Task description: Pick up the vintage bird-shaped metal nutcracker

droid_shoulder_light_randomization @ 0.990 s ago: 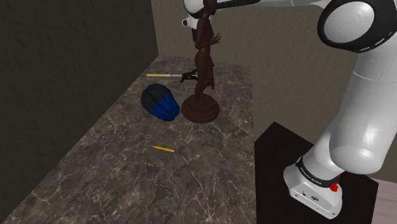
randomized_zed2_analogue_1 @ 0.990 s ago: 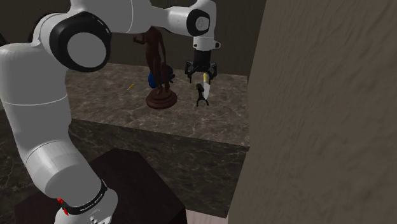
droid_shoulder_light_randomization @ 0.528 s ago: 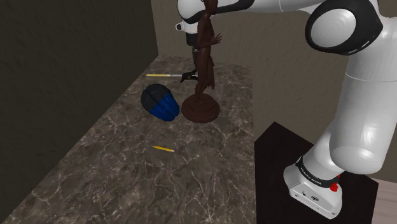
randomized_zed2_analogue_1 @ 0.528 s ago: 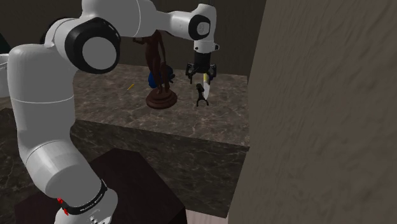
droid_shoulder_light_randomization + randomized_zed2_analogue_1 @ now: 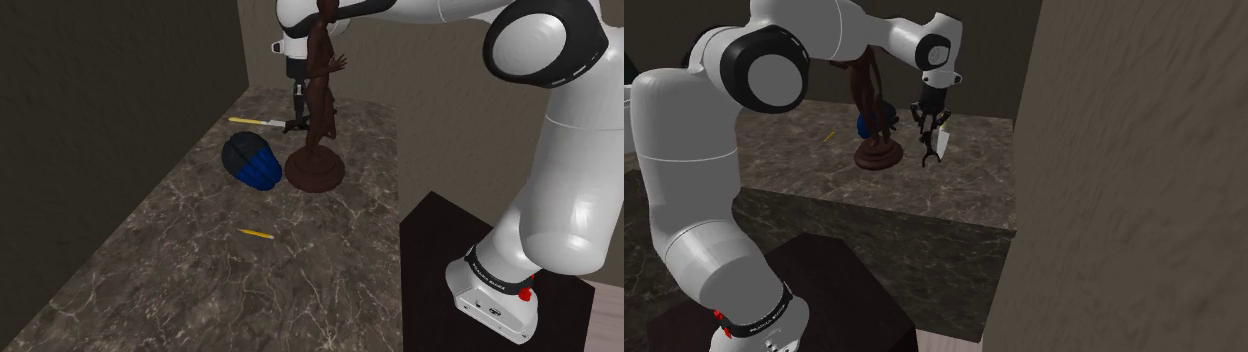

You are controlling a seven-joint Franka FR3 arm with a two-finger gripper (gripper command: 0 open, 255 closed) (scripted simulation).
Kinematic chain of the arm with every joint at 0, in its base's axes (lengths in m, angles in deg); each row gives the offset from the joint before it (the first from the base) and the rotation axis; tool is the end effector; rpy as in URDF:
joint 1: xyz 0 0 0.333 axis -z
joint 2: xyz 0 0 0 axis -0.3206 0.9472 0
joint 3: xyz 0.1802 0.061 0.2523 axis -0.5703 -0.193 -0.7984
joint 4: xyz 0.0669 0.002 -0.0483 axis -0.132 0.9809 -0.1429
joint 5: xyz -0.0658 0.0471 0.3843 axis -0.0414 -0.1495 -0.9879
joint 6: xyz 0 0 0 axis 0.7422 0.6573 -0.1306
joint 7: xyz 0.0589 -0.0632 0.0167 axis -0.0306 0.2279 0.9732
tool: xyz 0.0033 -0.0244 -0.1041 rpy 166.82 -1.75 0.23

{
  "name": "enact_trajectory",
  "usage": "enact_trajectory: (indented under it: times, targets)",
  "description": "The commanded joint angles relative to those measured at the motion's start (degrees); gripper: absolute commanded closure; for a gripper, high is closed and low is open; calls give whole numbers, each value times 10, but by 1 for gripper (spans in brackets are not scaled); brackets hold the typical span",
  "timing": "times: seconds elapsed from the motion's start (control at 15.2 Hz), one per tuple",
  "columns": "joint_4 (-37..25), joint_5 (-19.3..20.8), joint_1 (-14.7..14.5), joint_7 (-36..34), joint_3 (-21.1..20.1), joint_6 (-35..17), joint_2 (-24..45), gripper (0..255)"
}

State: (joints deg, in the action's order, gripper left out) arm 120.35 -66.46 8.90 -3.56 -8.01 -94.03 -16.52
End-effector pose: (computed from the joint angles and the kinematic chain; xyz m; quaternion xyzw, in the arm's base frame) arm 0.6477 0.0712 0.4429 -0.9163 -0.3876 0.0381 0.0933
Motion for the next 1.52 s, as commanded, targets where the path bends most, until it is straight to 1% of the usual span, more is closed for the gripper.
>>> enact_trajectory:
  times: [0.0,0.13,0.26,0.33,0.66,1.32,1.45]
  targets:
    - [5,113,-4,-2,-2,3,6,255]
    - [10,112,-3,1,-2,-3,7,255]
    - [60,115,-9,-4,-2,-16,-31,255]
    - [-12,106,-9,15,19,5,25,255]
    - [-43,96,-32,22,49,42,21,255]
    - [-121,96,-30,24,50,119,22,255]
    - [-122,96,-30,24,50,120,22,255]
